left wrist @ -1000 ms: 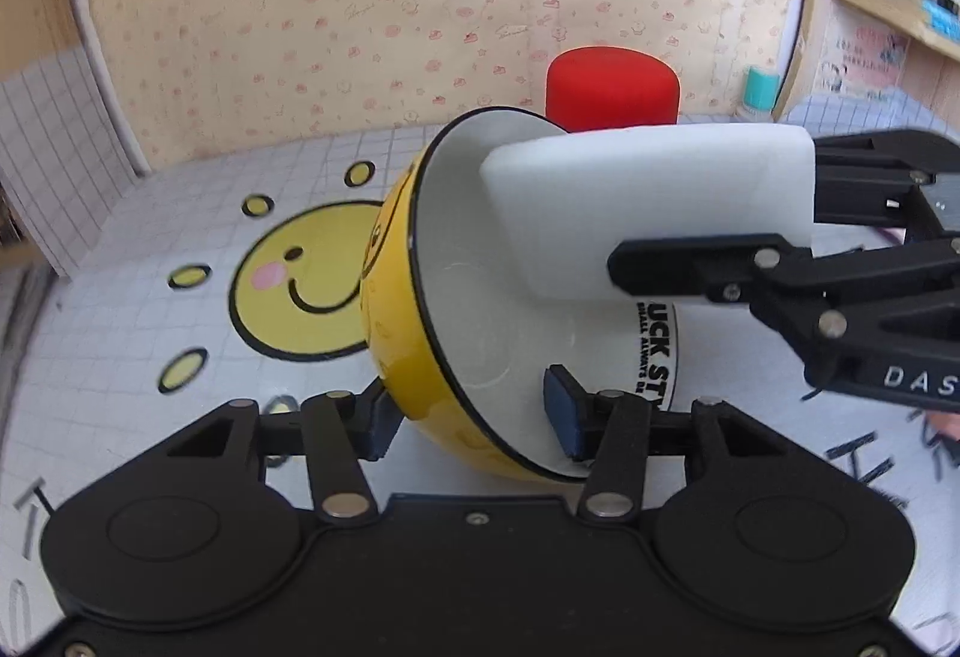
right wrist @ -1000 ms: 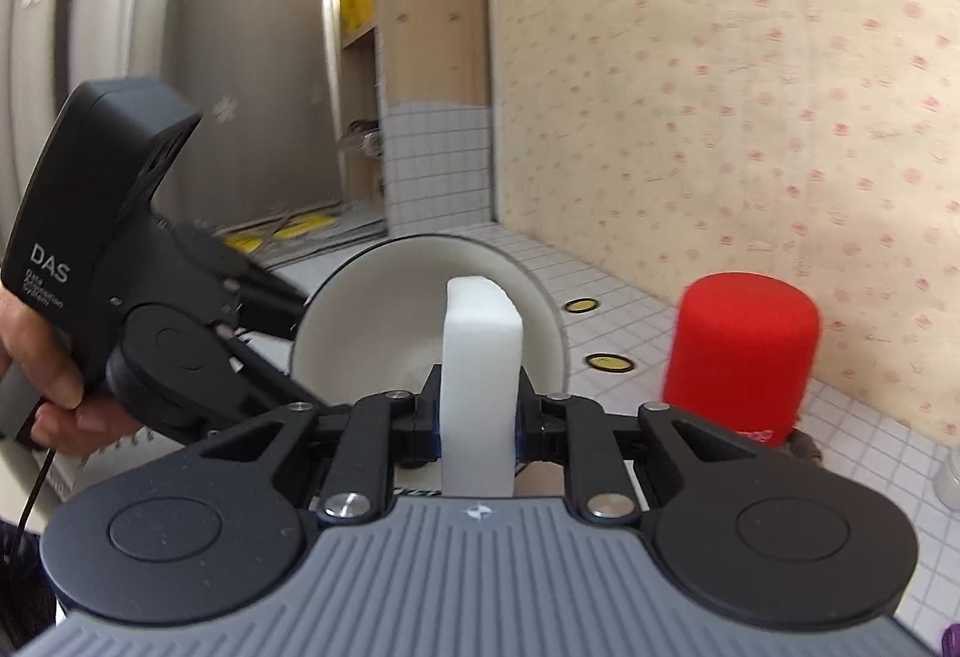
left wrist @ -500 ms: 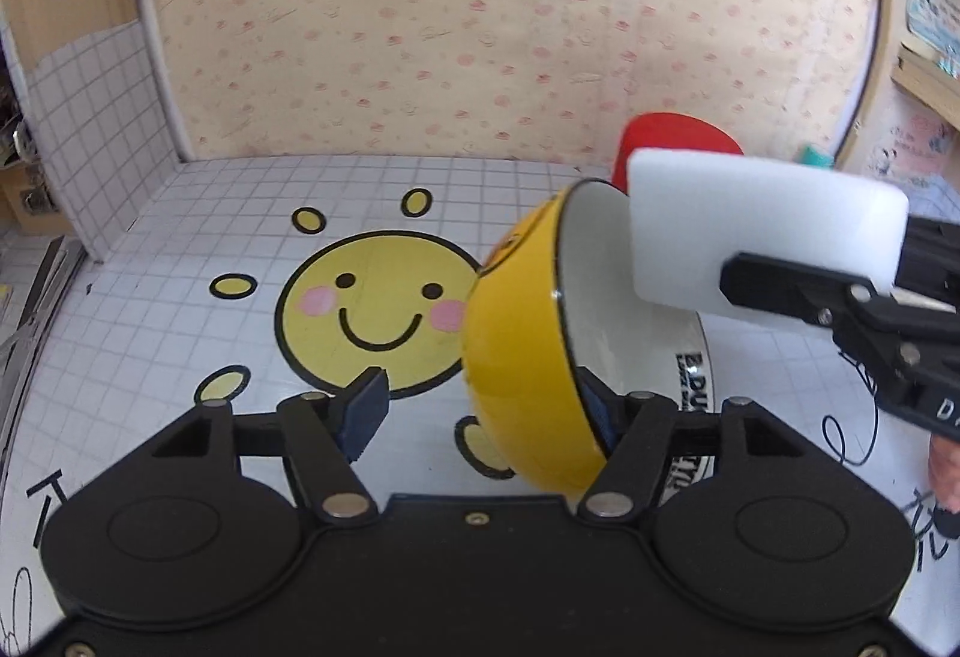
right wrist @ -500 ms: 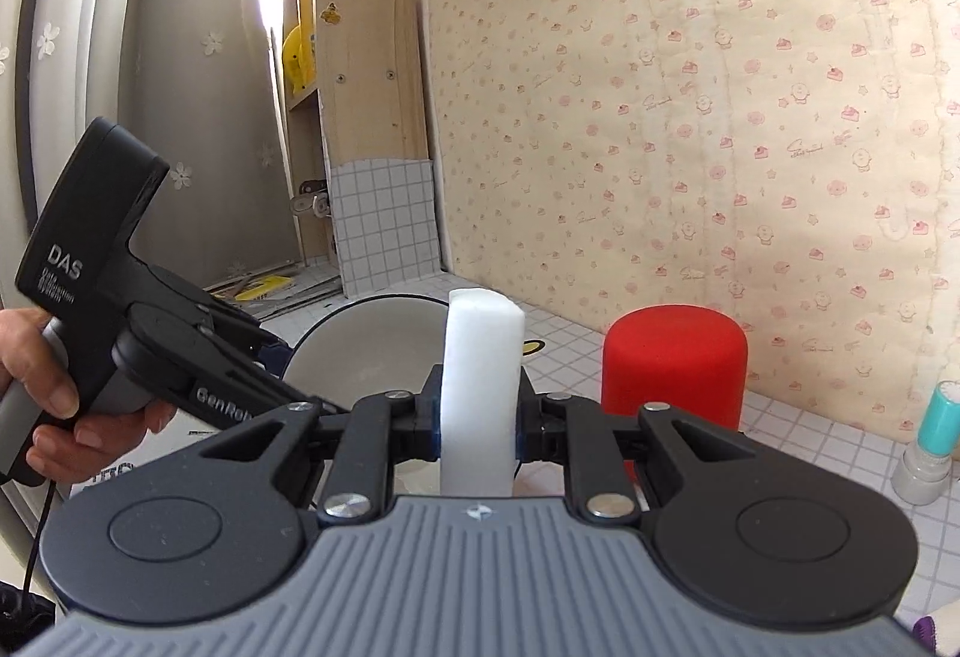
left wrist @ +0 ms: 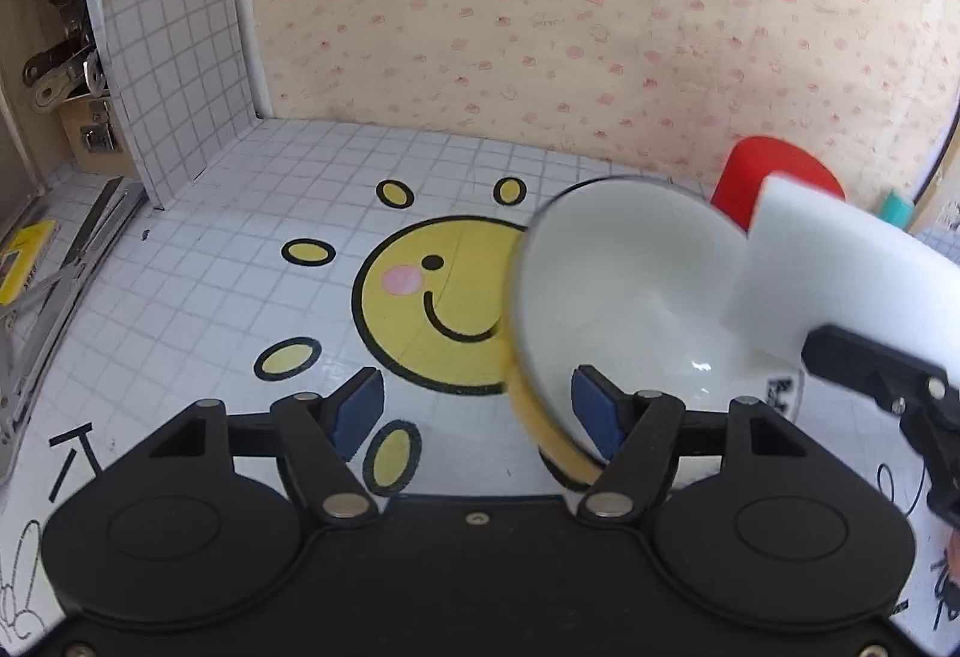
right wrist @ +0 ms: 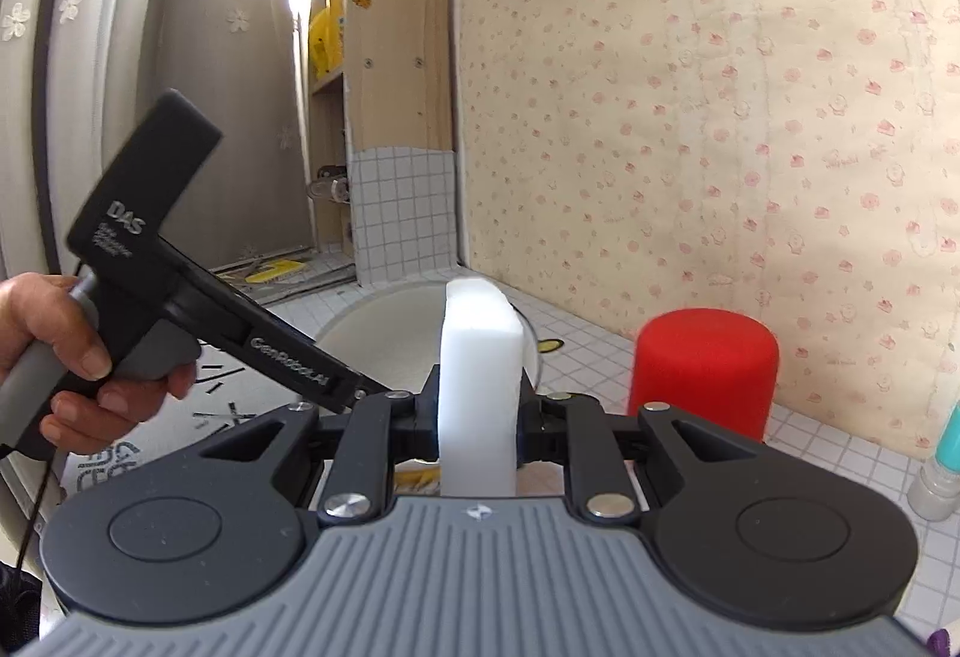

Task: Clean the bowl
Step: 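Set the yellow bowl upright on the table and open the left tool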

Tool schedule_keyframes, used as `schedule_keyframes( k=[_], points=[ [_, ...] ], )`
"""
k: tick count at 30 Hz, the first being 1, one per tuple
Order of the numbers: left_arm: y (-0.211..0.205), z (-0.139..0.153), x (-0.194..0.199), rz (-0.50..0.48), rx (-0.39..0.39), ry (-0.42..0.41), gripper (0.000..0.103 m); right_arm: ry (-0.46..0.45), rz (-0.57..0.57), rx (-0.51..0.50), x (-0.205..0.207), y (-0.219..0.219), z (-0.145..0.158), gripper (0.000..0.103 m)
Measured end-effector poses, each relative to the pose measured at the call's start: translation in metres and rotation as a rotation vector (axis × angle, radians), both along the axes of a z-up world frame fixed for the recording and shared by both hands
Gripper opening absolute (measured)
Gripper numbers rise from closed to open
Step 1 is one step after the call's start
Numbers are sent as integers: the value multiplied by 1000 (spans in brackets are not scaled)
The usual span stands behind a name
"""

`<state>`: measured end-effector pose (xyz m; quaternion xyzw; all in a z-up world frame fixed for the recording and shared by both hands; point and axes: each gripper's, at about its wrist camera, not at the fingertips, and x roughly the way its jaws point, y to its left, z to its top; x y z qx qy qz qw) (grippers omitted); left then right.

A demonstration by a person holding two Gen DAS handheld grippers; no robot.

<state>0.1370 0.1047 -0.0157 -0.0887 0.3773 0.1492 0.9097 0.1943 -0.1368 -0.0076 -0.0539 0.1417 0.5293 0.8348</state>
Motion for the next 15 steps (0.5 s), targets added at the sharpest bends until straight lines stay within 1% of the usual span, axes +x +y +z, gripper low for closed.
schedule_keyframes(
  k=[3,5,7,9,12,15],
  points=[
    [-5,3,1,-19,38,-3,79,-1,-3,-2,2,2,-1,22],
    [-7,4,1,-20,49,-11,79,-3,-6,-2,3,2,-2,22],
    [-10,5,0,-32,52,-25,80,4,-34,-5,-11,1,1,22],
    [-14,7,0,-40,68,-29,80,4,-39,-8,-12,2,0,22],
    [-25,10,-3,-52,152,-39,82,2,-38,-8,-11,4,-1,22],
    [-33,12,-10,-59,208,-64,83,-1,-35,-12,-11,5,-1,22]
  ],
)
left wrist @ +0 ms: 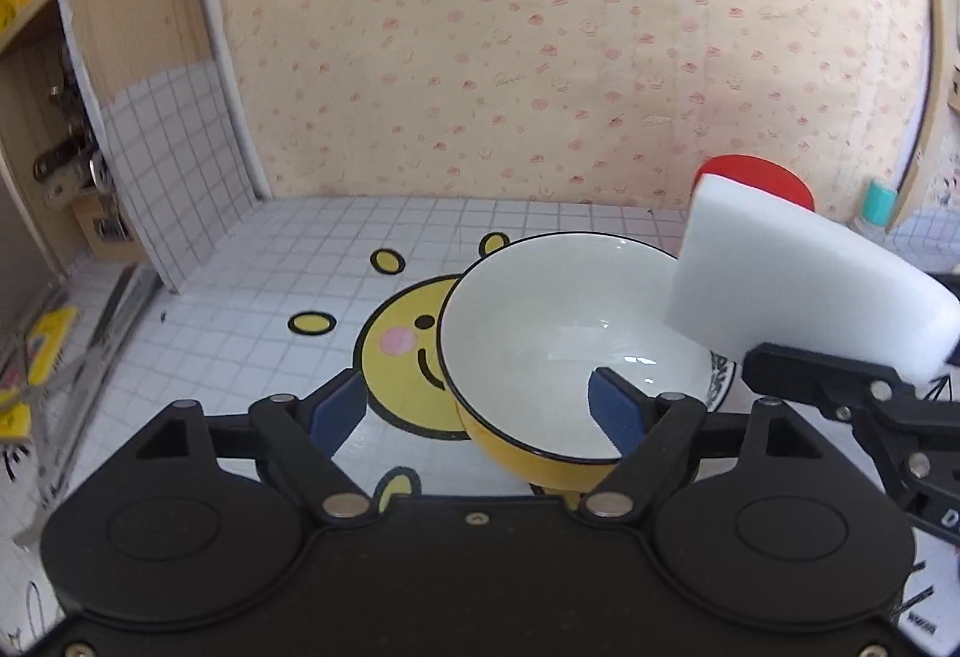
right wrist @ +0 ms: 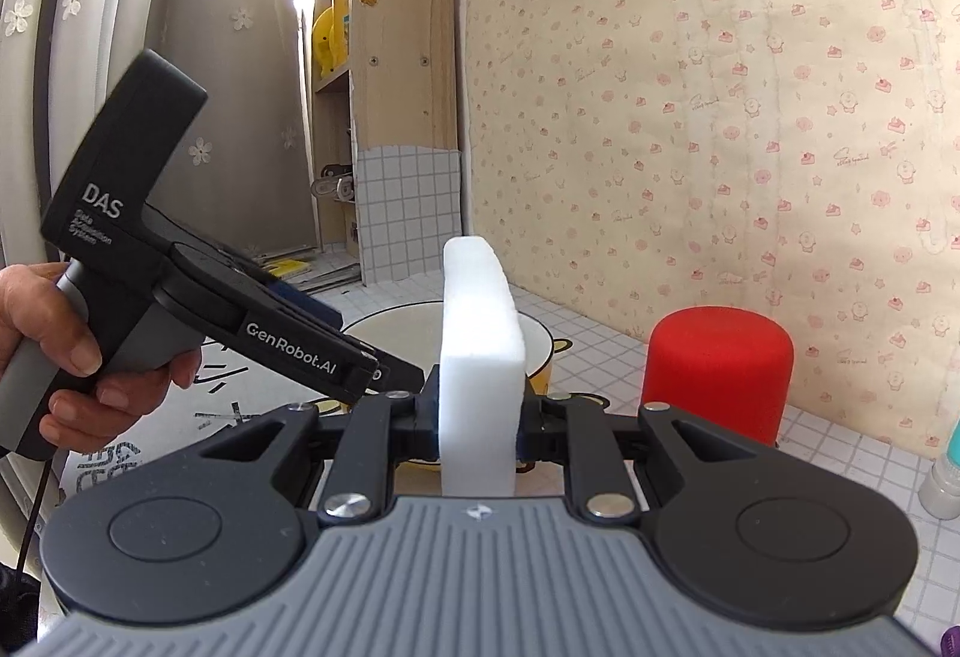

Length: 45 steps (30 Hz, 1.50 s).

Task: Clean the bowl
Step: 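Set the yellow bowl upright on the table and open the left tool, then lower the white sponge onto the table beside the bowl and open the right tool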

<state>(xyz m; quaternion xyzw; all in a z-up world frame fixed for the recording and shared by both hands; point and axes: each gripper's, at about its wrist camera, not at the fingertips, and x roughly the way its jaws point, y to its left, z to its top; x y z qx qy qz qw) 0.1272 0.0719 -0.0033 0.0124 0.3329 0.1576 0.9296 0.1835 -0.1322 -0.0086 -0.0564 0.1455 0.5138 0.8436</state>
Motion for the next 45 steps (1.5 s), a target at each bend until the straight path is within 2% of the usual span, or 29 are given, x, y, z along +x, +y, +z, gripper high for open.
schedule_keyframes(
  k=[7,11,15,20,25,27,31,34,45],
  points=[
    [-14,6,-13,-12,66,-46,83,7,18,10,6,1,0,22],
    [-19,8,-21,-17,81,-71,83,20,-33,46,0,-4,2,22],
    [-23,10,-26,-22,87,-88,84,23,-171,38,-11,-17,4,22],
    [-21,9,-31,-8,48,-115,84,46,-333,-16,-24,-21,3,22],
    [-20,11,-39,-13,11,-120,84,65,-416,-45,-34,-8,0,22],
    [-22,9,-42,-40,-6,-109,84,67,-427,-50,-37,-1,0,22],
    [-31,3,-49,-64,31,-92,84,60,-455,-64,-41,11,0,22],
    [-33,-1,-53,-80,27,-88,84,66,-475,-71,-44,11,-1,22],
    [-25,-8,-59,-66,13,-73,84,98,-495,-132,-40,30,-11,23]
  ],
)
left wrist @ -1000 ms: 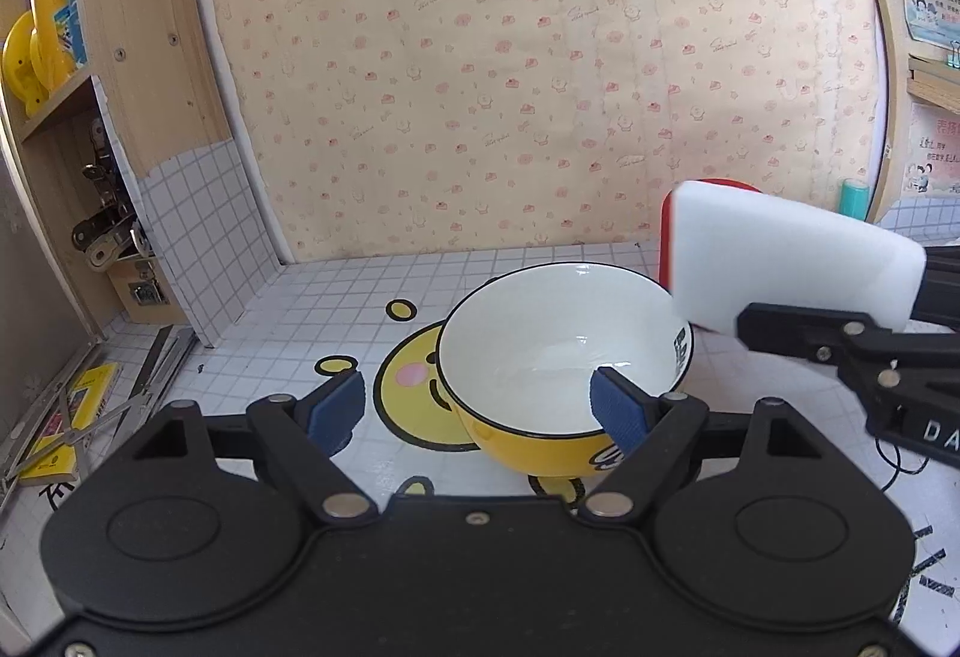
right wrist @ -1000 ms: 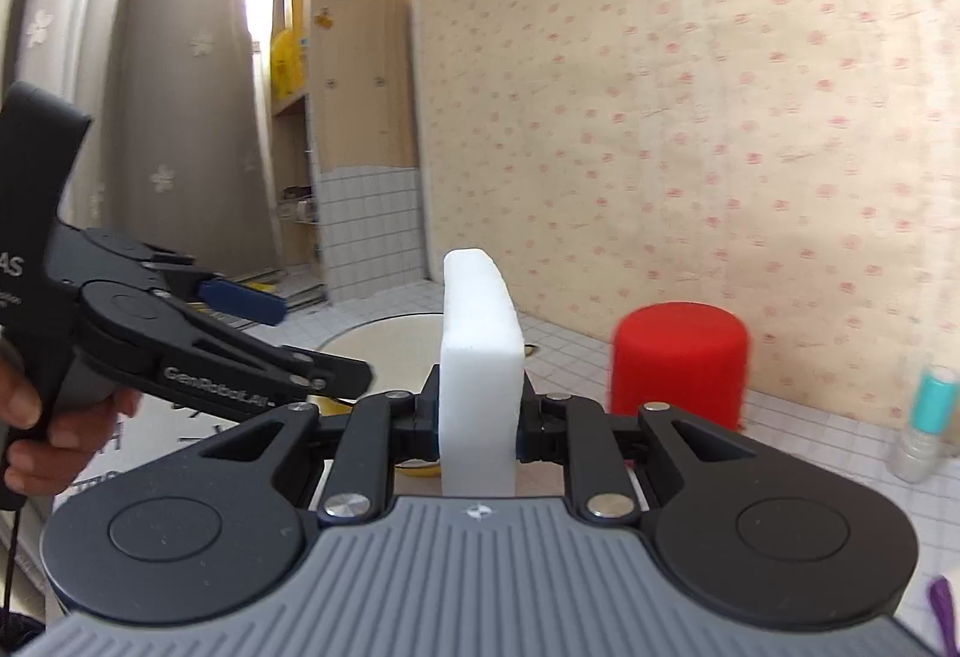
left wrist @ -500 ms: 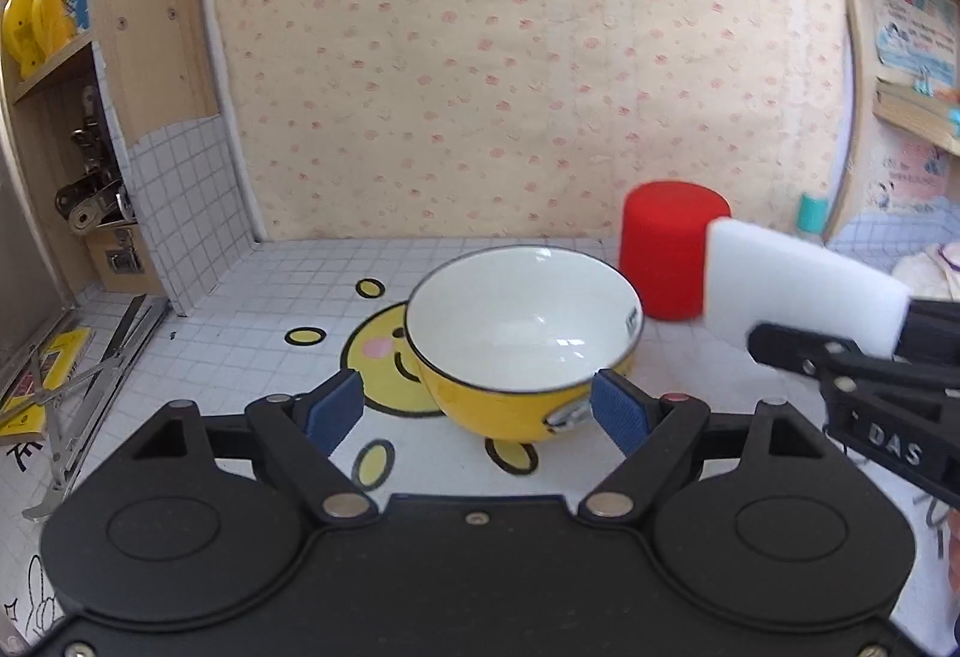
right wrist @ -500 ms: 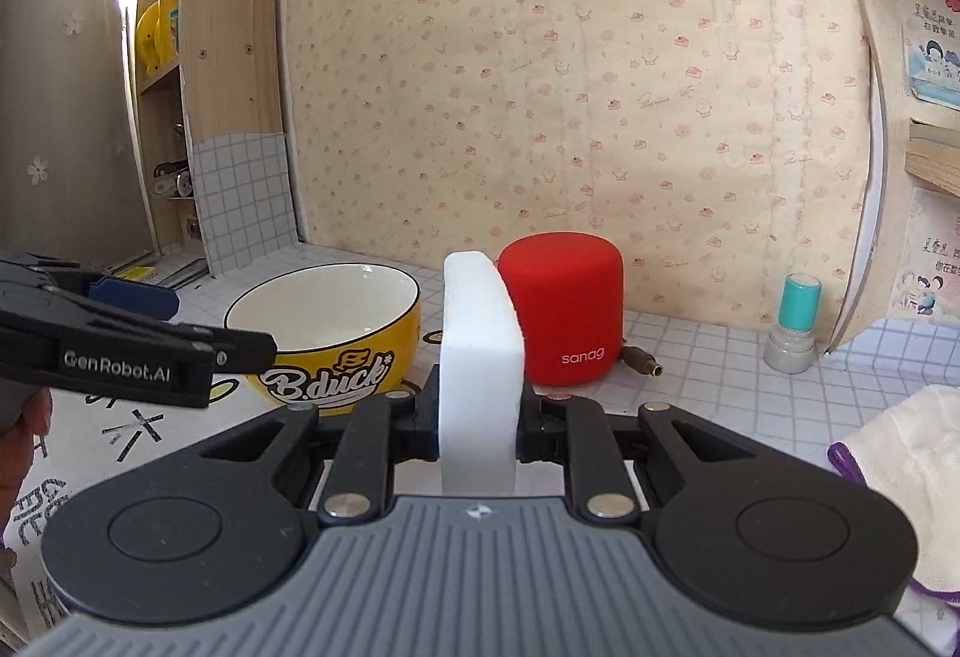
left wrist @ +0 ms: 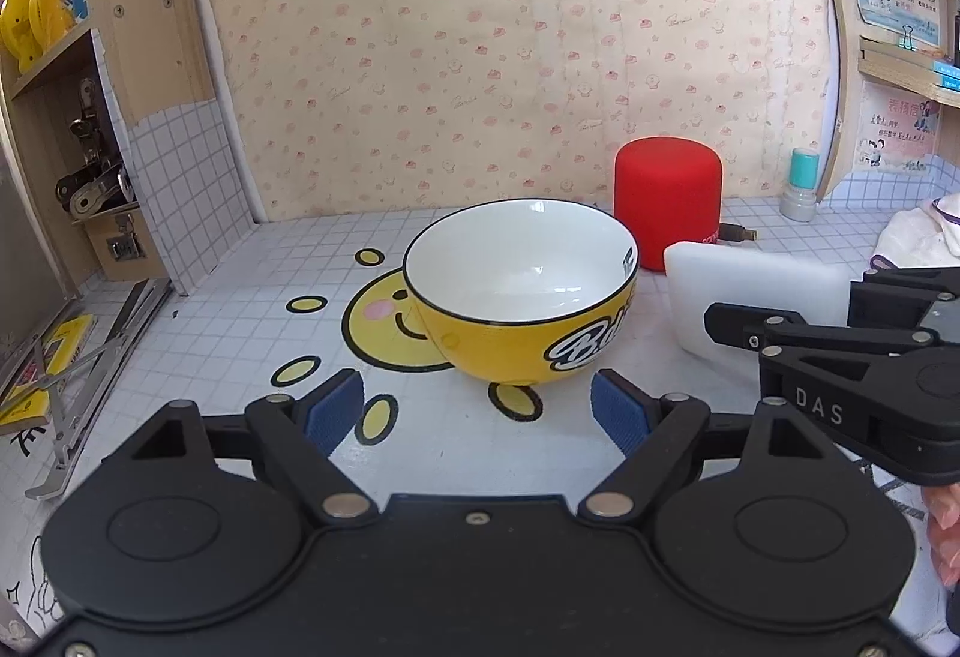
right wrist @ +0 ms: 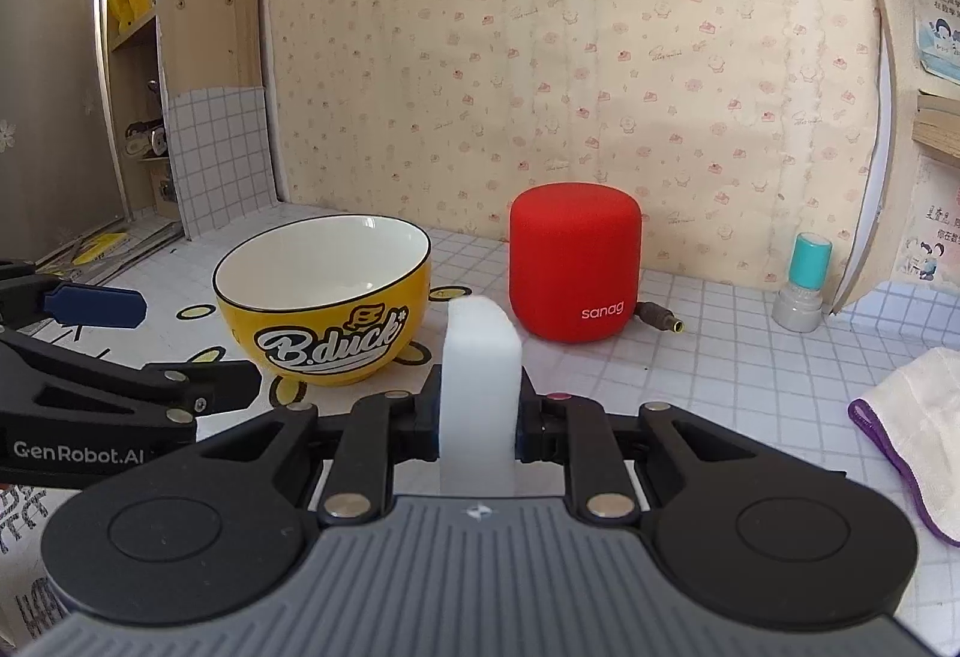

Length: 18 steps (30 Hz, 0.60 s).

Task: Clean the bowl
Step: 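Lower the white sponge onto the table beside the bowl and open the right tool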

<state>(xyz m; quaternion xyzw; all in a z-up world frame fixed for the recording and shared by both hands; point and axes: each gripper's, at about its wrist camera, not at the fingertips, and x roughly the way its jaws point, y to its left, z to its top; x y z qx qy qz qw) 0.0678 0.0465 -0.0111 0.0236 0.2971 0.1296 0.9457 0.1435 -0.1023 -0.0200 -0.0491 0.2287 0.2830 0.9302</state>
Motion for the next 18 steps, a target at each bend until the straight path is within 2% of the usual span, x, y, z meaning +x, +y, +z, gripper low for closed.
schedule_keyframes(
  k=[1,5,14,18],
  points=[
    [0,0,0,1,-3,0,84,2,3,-8,0,2,0,24],
    [1,-2,-1,-4,-10,5,84,1,11,-43,0,10,-2,40],
    [0,-1,-3,6,-2,6,84,-33,10,-30,-9,7,3,50],
    [1,0,-4,8,1,7,84,-78,17,-35,-20,7,9,53]
  ],
)
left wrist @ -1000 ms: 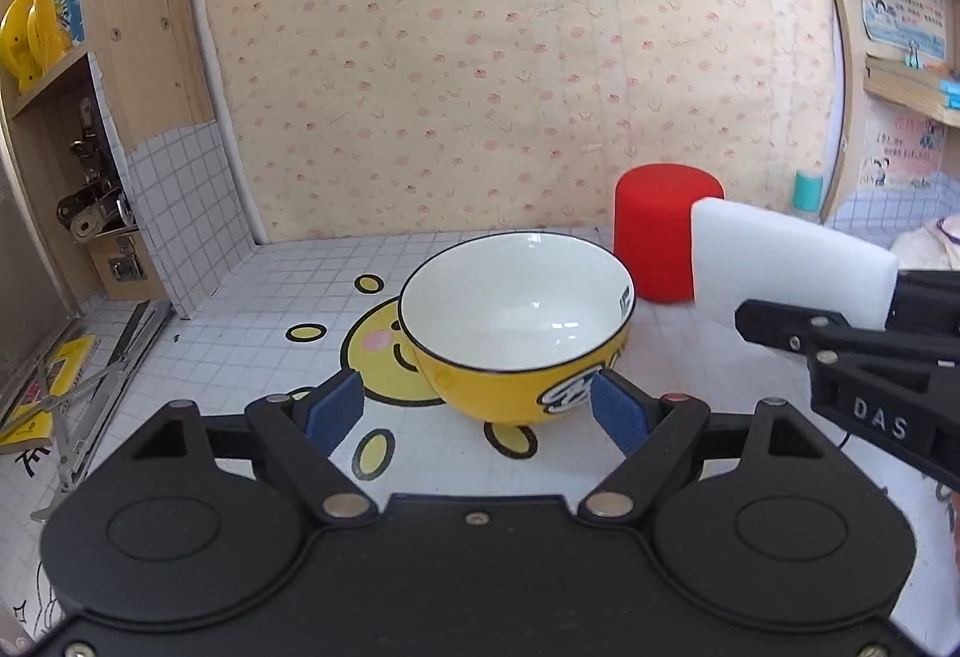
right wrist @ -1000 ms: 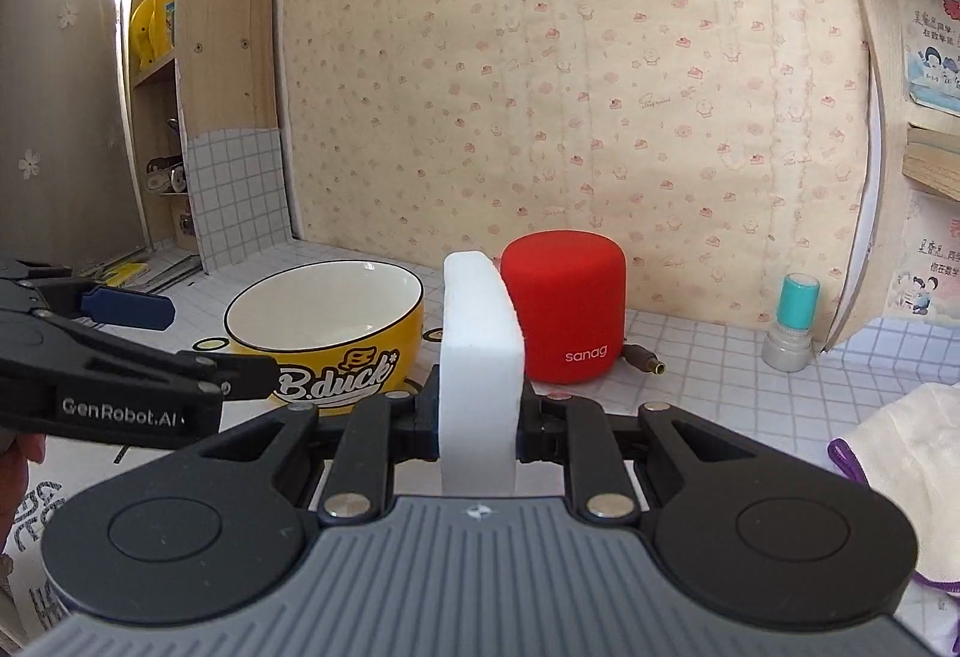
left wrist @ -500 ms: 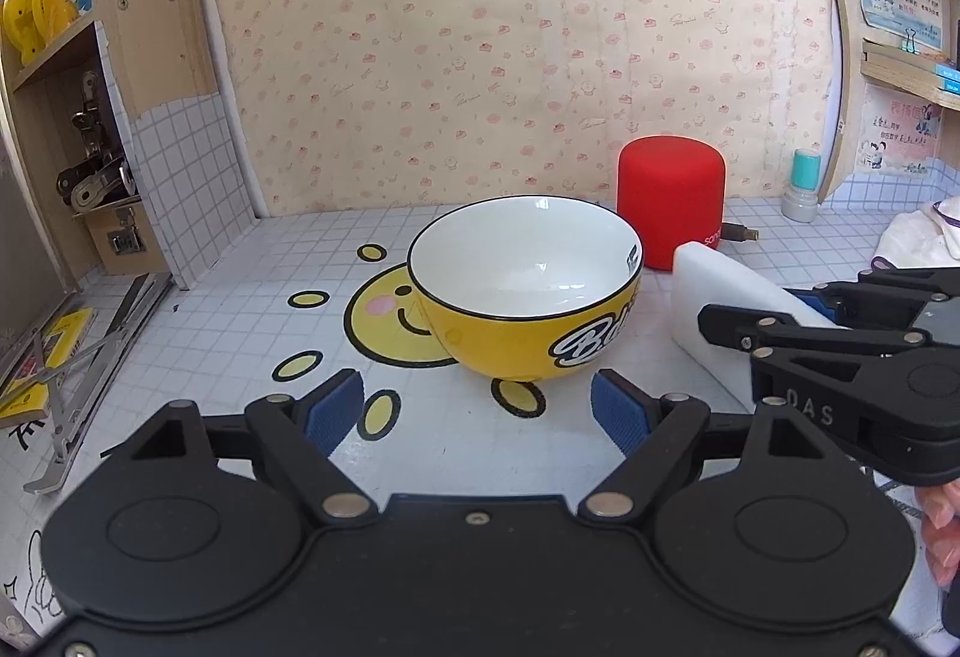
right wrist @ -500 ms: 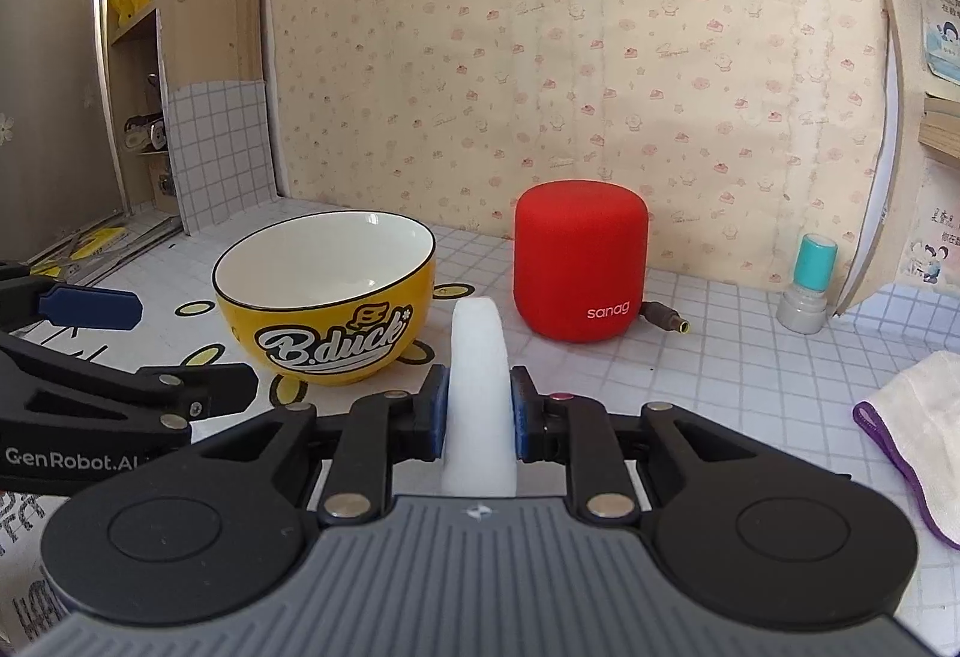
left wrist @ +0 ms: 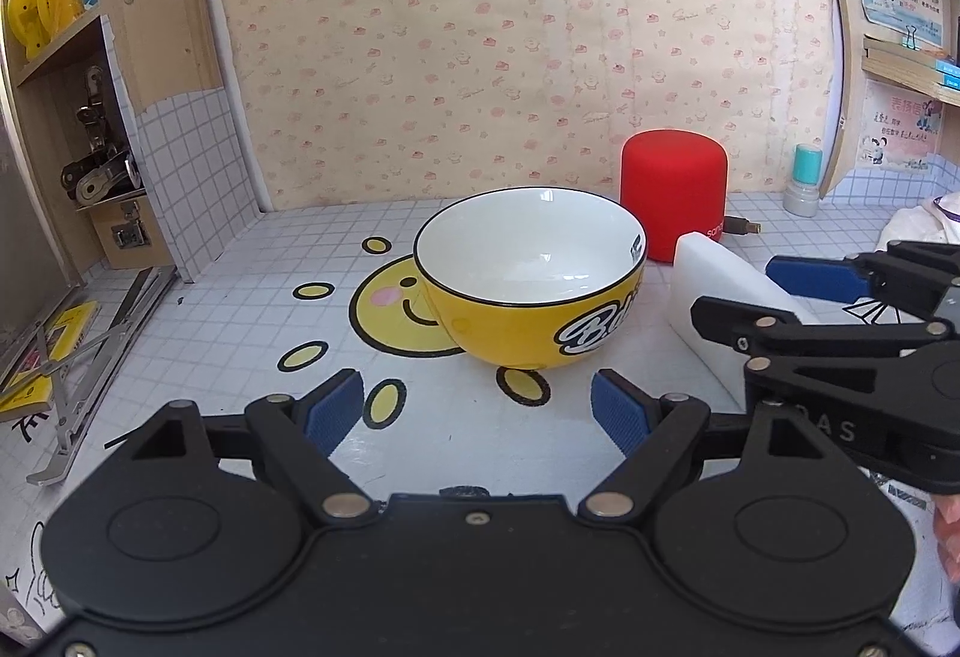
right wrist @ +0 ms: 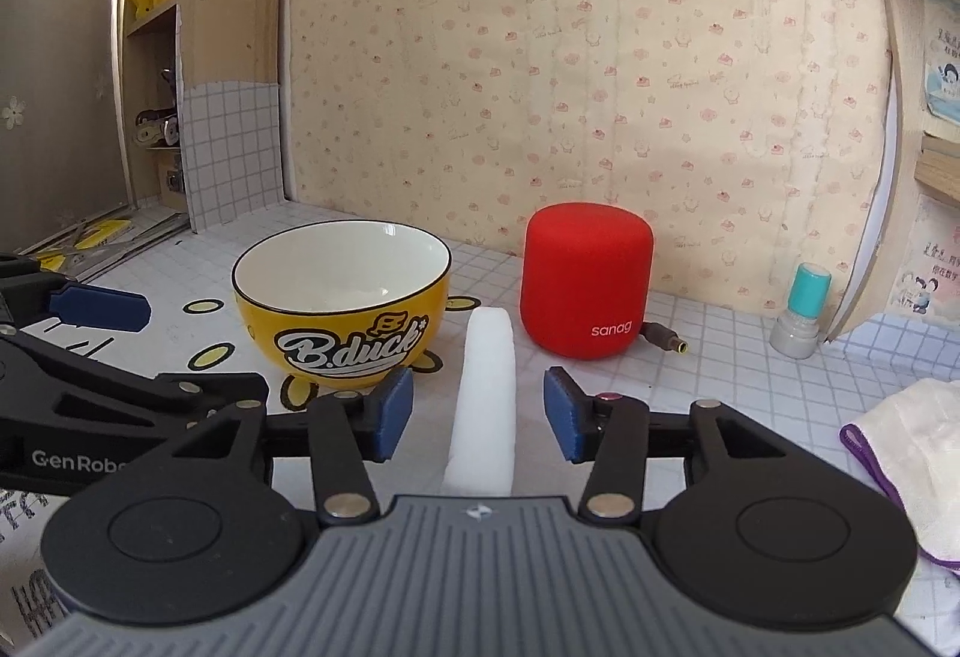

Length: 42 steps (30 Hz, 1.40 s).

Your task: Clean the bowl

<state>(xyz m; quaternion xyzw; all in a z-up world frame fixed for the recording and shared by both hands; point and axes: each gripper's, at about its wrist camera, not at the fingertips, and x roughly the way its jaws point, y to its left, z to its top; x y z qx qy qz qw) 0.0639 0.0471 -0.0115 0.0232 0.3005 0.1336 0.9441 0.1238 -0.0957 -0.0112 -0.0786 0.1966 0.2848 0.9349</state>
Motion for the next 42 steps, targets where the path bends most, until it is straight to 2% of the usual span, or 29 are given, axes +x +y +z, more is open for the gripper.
schedule_keyframes(
  k=[6,8,10,17,28,33,39,42],
  points=[
    [-1,2,-4,4,11,-5,84,-40,-23,6,-14,-7,7,64],
    [-1,3,-6,5,11,-6,84,-41,-36,16,-17,-11,8,78],
    [-1,4,-7,9,6,-1,84,-38,-54,28,-19,-15,8,83],
    [-5,3,-9,24,-5,45,84,-3,-130,56,-28,-23,6,84],
    [-11,11,-24,53,-2,42,84,40,-207,74,-44,-29,5,88],
    [-12,14,-27,65,9,43,84,55,-278,46,-44,-28,6,88],
    [-7,19,-27,18,-50,28,84,77,-318,56,-39,-31,10,88],
    [-2,23,-29,15,-78,-7,84,64,-330,53,-39,-32,14,88]
  ],
)
